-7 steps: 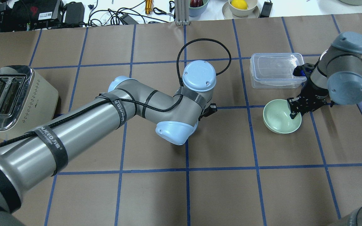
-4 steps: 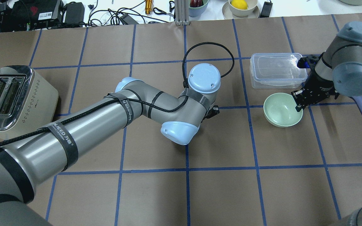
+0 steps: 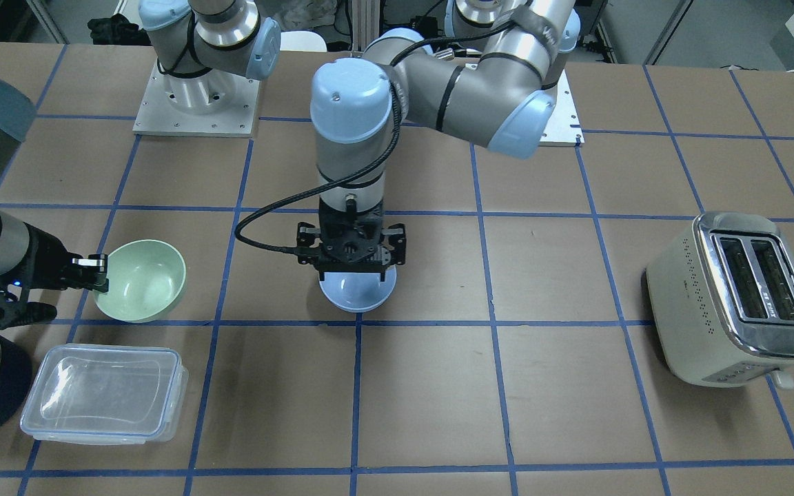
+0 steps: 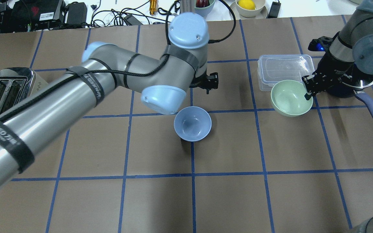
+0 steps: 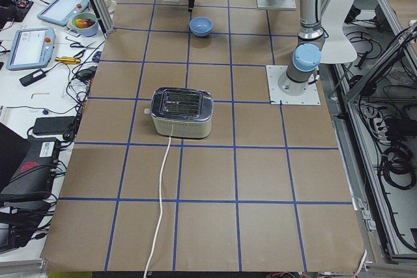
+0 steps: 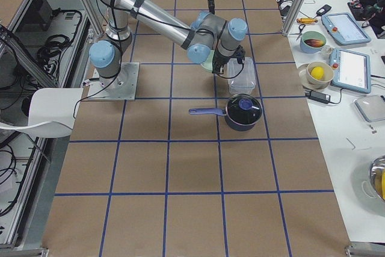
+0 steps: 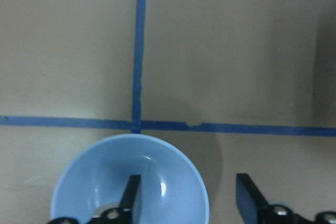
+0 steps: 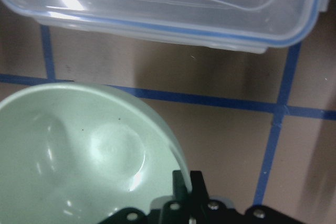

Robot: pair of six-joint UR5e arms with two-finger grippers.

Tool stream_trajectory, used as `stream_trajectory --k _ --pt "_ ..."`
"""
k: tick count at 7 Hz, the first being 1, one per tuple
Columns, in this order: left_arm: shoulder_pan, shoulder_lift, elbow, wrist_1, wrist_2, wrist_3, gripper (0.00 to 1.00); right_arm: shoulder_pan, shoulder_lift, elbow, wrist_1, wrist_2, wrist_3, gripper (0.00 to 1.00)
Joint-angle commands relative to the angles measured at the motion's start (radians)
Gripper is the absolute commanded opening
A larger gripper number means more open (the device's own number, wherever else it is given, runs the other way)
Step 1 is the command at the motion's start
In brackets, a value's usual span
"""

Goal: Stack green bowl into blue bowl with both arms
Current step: 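Lift the green bowl with the right gripper while the left gripper withdraws, then lower the green bowl into the blue bowl with the right gripper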

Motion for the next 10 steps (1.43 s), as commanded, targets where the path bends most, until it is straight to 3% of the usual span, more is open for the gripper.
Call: stream_trajectory --k 1,3,4,6,8,9,10 --pt "0.235 0.163 0.031 -0.23 -0.065 0.252 1.0 0.184 -0.019 -0.02 0.001 0.051 0.068 0.0" --pt "0.42 0.299 0.024 -0.394 -0.055 0.458 1.0 0.339 -0.019 -0.018 -0.037 0.148 0.26 0.0" --pt "0.456 0.346 0.021 -0.425 -0.053 0.491 1.0 0.411 -0.01 -0.014 -0.045 0.169 0.327 0.0" --pt "0.465 0.376 -0.002 -0.429 -0.049 0.488 1.0 0.508 0.019 0.014 -0.083 0.169 0.434 0.0" --pt "0.448 0.397 0.0 -0.427 -0.032 0.445 1.0 0.51 0.047 0.063 -0.16 0.168 0.452 0.0" --pt "0.435 0.404 -0.002 -0.426 0.038 0.416 1.0 0.51 0.048 0.074 -0.192 0.166 0.478 0.0" --pt "0.413 0.39 -0.002 -0.409 0.046 0.389 1.0 0.51 0.048 0.074 -0.194 0.166 0.481 0.0"
